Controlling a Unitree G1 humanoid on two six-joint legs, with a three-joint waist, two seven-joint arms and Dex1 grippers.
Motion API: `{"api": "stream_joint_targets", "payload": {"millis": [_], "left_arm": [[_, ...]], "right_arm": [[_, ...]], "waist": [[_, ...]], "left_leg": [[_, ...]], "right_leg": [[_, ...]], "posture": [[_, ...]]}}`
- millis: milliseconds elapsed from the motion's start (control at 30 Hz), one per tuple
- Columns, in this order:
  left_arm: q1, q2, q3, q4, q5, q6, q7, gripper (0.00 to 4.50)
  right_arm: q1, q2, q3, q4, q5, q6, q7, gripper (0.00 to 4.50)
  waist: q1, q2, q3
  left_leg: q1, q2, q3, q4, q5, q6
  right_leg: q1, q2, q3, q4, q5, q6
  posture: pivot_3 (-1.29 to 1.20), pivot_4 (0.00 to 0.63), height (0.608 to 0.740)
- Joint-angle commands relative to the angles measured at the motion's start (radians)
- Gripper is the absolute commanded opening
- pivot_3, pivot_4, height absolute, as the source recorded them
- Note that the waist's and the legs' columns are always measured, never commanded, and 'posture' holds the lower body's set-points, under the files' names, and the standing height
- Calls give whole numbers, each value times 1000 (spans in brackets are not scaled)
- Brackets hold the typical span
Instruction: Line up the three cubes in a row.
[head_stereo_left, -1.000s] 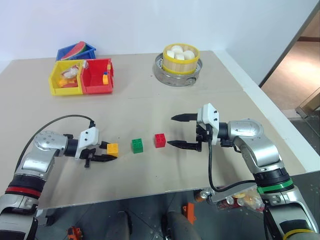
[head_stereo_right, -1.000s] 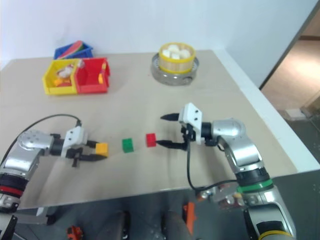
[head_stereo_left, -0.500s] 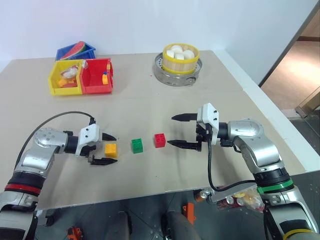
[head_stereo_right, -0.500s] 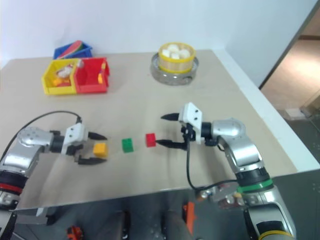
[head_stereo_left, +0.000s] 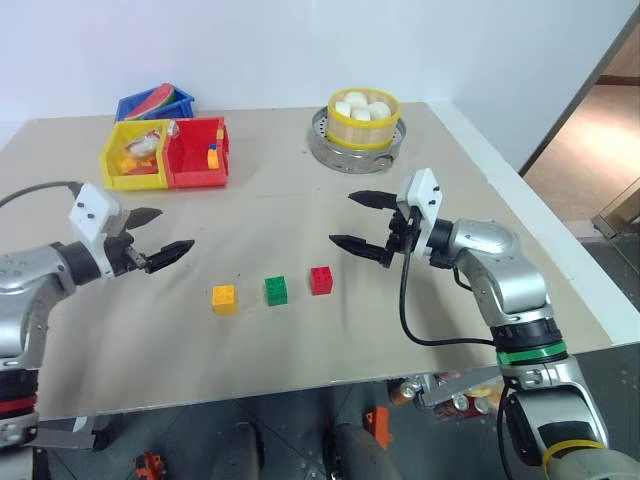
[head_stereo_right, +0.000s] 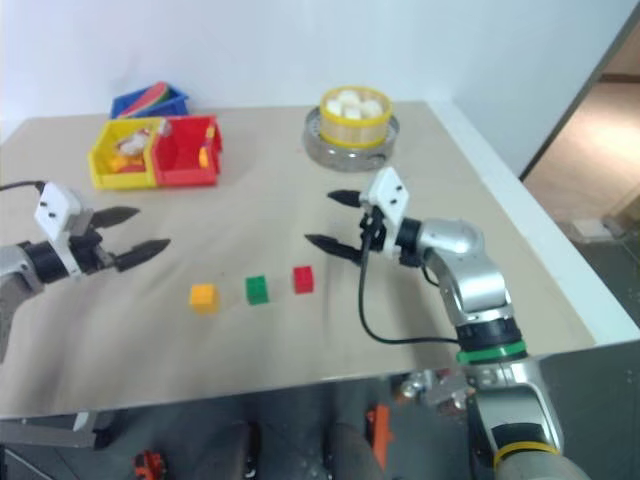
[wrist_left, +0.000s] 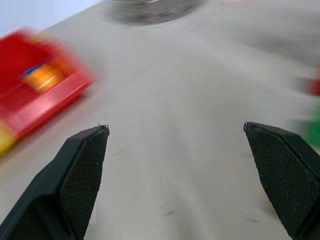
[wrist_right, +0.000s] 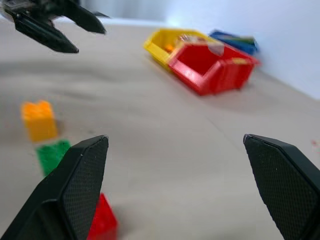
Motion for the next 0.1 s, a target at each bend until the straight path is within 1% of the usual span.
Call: {"api": "stream_joint_targets", "payload": {"millis": [33,100], "left_arm": [[29,-56,17,-12,80,-42,168,4470],[53,-87,-4,-10,111,-98,191,4470]], "right_arm": [[0,12,-6,75,-53,-99,-32,4500],[3,22,-12,109,-67,-119,-49,4500]], "waist": [[0,0,0],[0,0,0]], "left_leg": [[0,0,0,0,0,0],[-1,0,1,0,0,0]], "right_leg": [[0,0,0,0,0,0],[-1,0,1,-1,0,1]], "posture": [[0,150,740],[0,150,740]]}}
